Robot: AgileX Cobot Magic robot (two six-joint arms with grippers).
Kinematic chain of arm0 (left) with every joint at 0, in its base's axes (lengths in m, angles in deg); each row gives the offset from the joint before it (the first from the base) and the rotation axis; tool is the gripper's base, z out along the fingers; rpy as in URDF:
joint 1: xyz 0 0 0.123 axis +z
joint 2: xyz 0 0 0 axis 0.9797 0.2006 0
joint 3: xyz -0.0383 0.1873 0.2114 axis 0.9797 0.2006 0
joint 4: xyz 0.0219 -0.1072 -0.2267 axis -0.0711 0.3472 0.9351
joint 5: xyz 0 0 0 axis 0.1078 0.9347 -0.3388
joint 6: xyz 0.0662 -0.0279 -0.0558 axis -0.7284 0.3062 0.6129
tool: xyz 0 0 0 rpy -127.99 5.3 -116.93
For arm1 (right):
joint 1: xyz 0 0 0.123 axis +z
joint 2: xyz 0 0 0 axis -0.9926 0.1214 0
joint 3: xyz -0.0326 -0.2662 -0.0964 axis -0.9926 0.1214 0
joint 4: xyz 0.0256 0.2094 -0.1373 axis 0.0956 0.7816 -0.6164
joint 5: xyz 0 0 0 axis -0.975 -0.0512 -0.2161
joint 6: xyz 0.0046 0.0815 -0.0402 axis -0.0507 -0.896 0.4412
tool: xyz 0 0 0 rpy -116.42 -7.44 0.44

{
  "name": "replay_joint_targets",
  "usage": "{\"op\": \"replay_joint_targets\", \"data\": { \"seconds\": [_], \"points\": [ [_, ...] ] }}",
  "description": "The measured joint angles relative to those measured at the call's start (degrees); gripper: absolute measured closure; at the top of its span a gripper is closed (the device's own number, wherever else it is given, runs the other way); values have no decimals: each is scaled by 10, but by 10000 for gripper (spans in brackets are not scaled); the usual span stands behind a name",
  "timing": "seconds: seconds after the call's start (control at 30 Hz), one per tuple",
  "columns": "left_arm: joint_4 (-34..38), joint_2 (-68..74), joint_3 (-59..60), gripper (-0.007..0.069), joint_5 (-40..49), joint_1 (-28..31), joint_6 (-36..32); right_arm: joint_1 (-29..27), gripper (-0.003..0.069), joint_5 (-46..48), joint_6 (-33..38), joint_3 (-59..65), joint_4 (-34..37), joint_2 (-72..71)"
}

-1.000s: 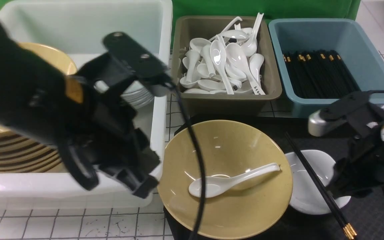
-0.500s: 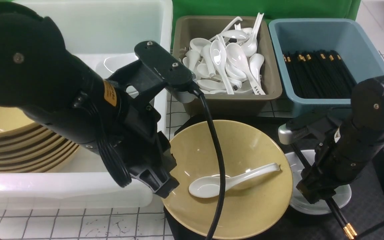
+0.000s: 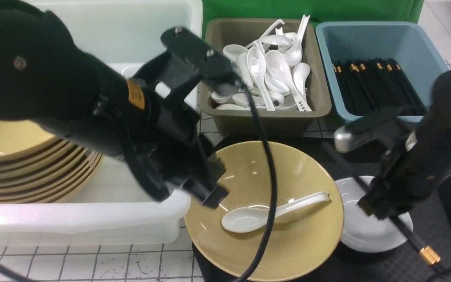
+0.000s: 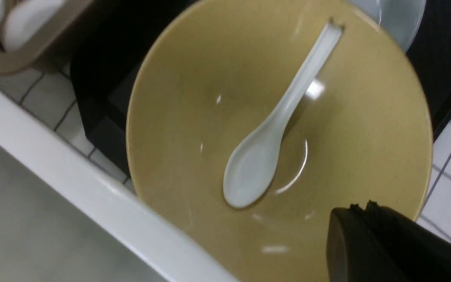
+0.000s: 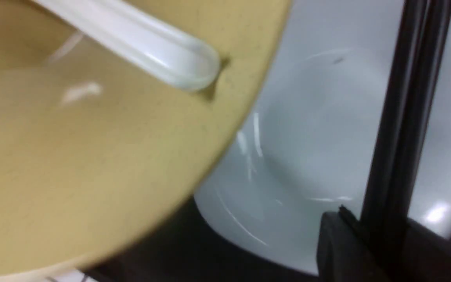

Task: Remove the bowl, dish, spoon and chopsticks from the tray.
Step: Use the right arm to grab the chopsticks, then use the right arm to put the chopsticks into the small storage box on the right

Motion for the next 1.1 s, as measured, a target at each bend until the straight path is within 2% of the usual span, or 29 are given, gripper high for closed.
{"op": "replay_joint_targets", "data": {
  "seconds": [0.13, 0.27, 0.53, 0.77, 0.9, 1.0, 1.1],
  "points": [
    [4, 23, -56, 637, -38, 0, 0, -5, 501, 1, -18, -40, -43, -59],
    [7, 77, -134, 637, -99, 0, 0, -28, 501, -48, -55, -89, -86, -64],
    [10, 218, -266, 637, -224, 0, 0, -107, 501, -216, -171, -179, -99, 36],
    [7, 256, -273, 637, -237, 0, 0, -149, 501, -315, -230, -269, -101, 182],
    [-15, 255, -274, 637, -197, 0, 0, -159, 475, -293, -232, -336, -101, 251],
    [-37, 248, -275, 637, -143, 0, 0, -162, 389, -214, -215, -379, -101, 289],
    [-51, 225, -275, 637, -91, 0, 0, -156, 278, -110, -160, -410, -101, 299]
  ]
}}
